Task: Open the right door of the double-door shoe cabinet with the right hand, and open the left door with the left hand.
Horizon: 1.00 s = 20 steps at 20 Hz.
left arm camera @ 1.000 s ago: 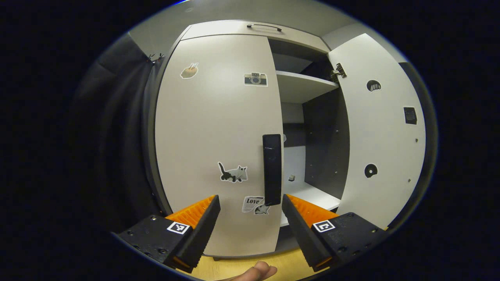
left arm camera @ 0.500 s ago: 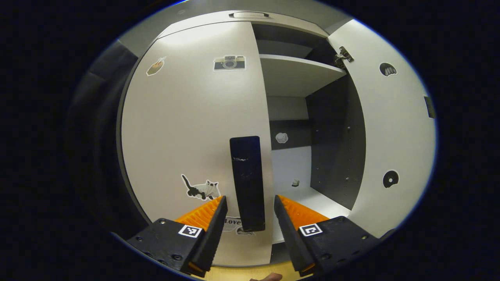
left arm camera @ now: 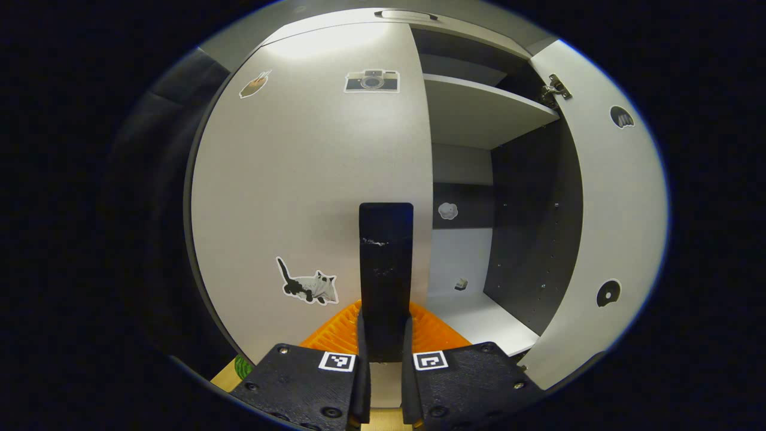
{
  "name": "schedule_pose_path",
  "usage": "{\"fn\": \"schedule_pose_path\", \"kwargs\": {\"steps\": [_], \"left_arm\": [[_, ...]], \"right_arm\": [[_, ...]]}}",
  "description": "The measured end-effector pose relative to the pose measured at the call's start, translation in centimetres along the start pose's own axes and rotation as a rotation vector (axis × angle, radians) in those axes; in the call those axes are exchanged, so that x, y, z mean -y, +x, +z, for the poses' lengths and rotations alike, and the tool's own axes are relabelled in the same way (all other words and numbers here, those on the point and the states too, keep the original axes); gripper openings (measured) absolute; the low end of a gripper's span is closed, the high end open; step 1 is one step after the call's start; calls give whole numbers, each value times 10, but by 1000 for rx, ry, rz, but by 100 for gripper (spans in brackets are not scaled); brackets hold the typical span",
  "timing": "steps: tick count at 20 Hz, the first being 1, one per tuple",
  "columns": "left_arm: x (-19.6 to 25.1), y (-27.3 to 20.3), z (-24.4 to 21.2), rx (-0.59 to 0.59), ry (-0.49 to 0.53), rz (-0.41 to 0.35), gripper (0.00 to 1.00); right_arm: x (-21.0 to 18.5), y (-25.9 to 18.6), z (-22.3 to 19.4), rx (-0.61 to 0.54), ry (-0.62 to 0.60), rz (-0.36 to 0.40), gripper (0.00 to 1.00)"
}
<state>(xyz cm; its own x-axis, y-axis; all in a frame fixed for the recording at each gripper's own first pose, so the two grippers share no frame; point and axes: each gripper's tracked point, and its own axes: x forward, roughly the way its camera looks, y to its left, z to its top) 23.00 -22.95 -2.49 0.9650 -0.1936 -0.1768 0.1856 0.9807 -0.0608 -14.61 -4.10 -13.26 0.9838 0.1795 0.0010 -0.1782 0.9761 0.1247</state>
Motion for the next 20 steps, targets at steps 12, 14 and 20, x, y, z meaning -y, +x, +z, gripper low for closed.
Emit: {"fn": "schedule_pose_path", "kwargs": {"steps": [12,14,20], "left_arm": [[-40,-110,-2,19,21,-107,19],[-49,-122,-2,19,25,-113,18],[-71,-145,-3,35,47,-104,17]], "right_arm": [[-20,-3,16,24,9,-1,99],[-26,-2,18,26,5,3,99],[-33,-1,18,30,3,-4,99]]}}
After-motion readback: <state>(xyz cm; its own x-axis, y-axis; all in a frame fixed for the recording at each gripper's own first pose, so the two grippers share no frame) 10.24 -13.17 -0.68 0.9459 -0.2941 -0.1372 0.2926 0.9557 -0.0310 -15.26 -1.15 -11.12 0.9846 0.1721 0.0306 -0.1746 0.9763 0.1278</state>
